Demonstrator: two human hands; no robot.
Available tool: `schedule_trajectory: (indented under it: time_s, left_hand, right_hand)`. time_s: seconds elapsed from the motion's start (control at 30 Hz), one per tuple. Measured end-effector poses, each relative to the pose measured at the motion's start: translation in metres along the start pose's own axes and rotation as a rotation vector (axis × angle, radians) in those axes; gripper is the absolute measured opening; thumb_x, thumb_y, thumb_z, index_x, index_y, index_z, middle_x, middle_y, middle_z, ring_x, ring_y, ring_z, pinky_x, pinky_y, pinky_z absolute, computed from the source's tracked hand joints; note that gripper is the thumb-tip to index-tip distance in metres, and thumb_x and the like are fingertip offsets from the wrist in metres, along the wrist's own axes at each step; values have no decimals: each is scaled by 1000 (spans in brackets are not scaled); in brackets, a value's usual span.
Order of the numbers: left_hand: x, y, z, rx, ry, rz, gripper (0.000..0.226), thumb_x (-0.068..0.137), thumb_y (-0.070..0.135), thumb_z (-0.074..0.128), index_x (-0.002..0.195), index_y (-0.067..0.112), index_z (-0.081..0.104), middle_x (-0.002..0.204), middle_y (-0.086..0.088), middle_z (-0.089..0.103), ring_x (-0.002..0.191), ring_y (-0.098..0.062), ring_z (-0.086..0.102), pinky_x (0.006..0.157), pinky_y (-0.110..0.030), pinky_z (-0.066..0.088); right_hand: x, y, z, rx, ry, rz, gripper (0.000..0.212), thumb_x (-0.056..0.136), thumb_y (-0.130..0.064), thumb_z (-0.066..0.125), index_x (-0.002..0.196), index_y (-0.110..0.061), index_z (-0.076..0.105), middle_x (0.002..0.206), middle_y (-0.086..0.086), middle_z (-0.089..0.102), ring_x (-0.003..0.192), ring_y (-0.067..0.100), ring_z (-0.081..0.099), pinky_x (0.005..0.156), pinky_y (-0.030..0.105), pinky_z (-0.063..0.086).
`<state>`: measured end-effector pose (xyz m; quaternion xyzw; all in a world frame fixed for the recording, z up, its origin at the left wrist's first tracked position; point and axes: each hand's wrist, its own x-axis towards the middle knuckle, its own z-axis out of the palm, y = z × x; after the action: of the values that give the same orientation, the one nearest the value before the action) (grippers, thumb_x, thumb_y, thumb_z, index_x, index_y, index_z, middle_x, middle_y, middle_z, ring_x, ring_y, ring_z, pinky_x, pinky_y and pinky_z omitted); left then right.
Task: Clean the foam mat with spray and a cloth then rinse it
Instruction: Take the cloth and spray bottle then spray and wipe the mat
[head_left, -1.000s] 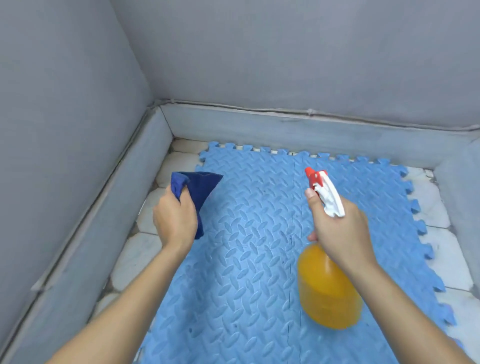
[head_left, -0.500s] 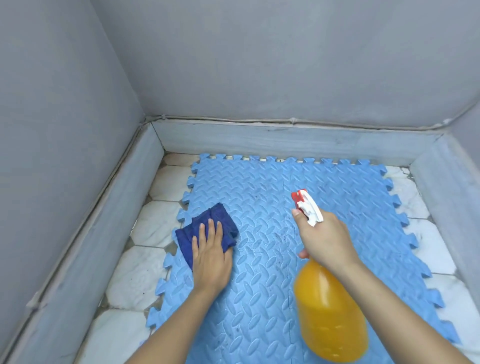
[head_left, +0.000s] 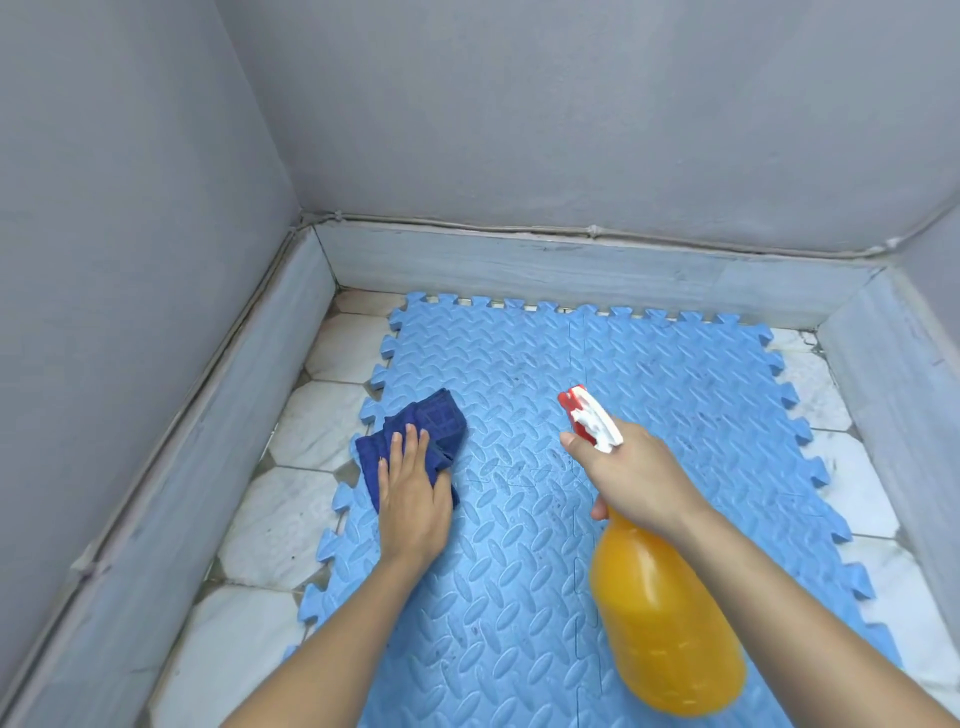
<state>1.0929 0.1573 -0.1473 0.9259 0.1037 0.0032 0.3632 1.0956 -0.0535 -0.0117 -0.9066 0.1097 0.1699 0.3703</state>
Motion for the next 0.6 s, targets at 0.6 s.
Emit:
schedule_trajectory:
  time_s: [0.6]
  left_hand:
    - [-1,-14,-4,336,-171,189,66,97,34,39,152,31,2,160,1,-14,145,-14,-19,118,-35,-12]
  right_hand:
    - [-22,-4,-3,-6,-80,-80,30,95,-47,53,88,-18,55,67,0,57,45,11,66,57,26,47]
